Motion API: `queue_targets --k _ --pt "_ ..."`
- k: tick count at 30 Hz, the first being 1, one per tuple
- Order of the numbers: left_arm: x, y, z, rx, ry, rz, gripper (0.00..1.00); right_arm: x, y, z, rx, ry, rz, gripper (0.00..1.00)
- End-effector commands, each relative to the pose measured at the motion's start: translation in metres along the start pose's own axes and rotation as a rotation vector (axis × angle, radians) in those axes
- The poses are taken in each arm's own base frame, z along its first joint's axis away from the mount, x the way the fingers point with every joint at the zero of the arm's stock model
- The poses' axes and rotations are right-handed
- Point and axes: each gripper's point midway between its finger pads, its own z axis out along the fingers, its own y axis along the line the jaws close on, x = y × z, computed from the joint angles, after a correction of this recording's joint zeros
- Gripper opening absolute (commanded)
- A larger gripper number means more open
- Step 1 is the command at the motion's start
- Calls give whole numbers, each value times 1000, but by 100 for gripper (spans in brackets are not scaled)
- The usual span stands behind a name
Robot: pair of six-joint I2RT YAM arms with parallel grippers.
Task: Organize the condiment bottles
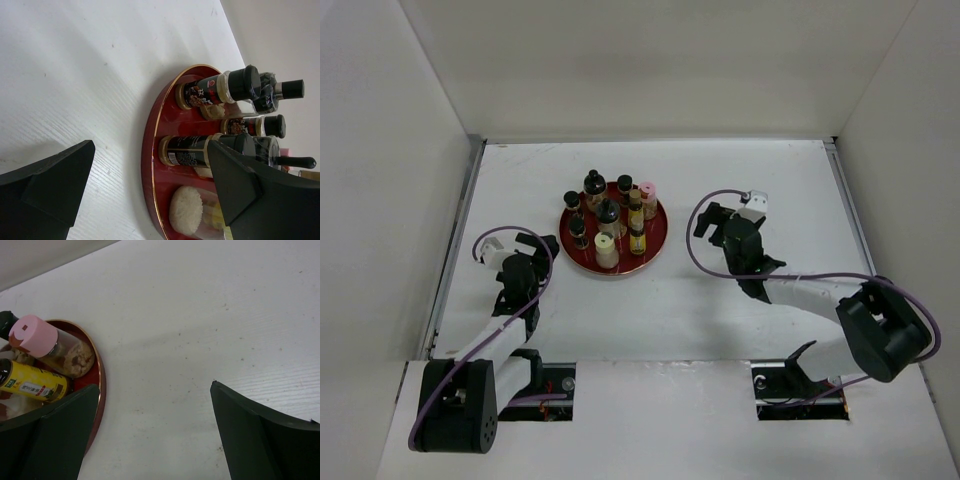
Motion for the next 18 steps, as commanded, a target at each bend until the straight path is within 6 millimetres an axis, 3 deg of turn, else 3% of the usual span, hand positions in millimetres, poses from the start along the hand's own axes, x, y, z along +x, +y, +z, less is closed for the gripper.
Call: queue_targets --k 1,7,18 --pt "-15 -29 2 81 -43 -24 100 -24 26 5 -53 -67 25 100" --pt "-12 -29 4 79 -27 -19 100 -17 38 5 -75 -53 -7 100" --pt "-9 -32 4 86 -13 -9 100 -17 42 5 -69 -71 -33 100"
